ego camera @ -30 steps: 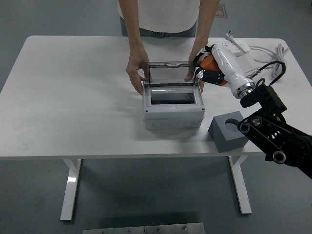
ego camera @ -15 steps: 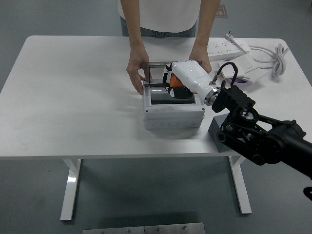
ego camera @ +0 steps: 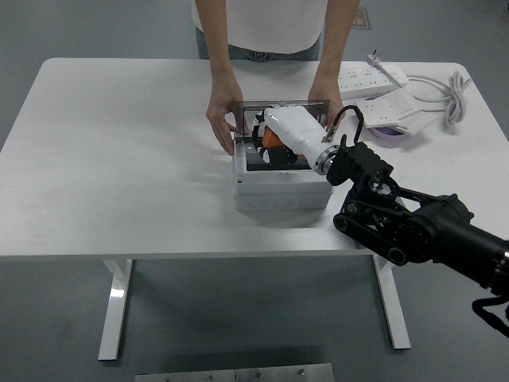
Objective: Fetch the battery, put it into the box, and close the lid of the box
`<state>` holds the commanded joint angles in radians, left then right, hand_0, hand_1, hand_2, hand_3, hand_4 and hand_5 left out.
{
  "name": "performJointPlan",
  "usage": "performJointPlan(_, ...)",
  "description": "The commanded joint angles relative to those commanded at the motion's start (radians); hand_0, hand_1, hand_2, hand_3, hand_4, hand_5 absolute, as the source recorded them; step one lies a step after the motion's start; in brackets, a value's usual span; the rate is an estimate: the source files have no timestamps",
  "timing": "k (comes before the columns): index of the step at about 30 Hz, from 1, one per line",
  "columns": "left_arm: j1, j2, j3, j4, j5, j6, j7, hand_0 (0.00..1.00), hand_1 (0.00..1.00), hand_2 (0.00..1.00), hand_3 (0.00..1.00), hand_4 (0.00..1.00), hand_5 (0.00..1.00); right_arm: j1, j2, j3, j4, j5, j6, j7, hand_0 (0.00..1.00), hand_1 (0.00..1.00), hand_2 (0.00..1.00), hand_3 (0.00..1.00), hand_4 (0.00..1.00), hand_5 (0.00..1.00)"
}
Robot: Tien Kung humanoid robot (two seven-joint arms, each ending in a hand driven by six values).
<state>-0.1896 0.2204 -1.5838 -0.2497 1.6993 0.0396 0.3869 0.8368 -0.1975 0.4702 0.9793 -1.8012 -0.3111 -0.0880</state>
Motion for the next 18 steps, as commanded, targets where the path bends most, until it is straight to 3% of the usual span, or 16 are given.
performJointPlan(8,-0.003,0.000,-0.004,0.000,0.008,-0.002,0.000,0.583,0.692,0.605,0.575,0.583,0.006,0.003,0.023,0.007,-0.058,0.033,-0.023,0.003,0.133,0.221,0.282,0.280,0.058,0.002)
performJointPlan(18,-0.007,0.001,-0.007,-0.001,0.017,-0.004,0.000,0.584,0.692,0.604,0.575,0.581,0.006,-0.004,0.049,-0.012,-0.069,0.048,-0.031,0.007,0.135,0.229,0.285,0.285,0.058,0.002)
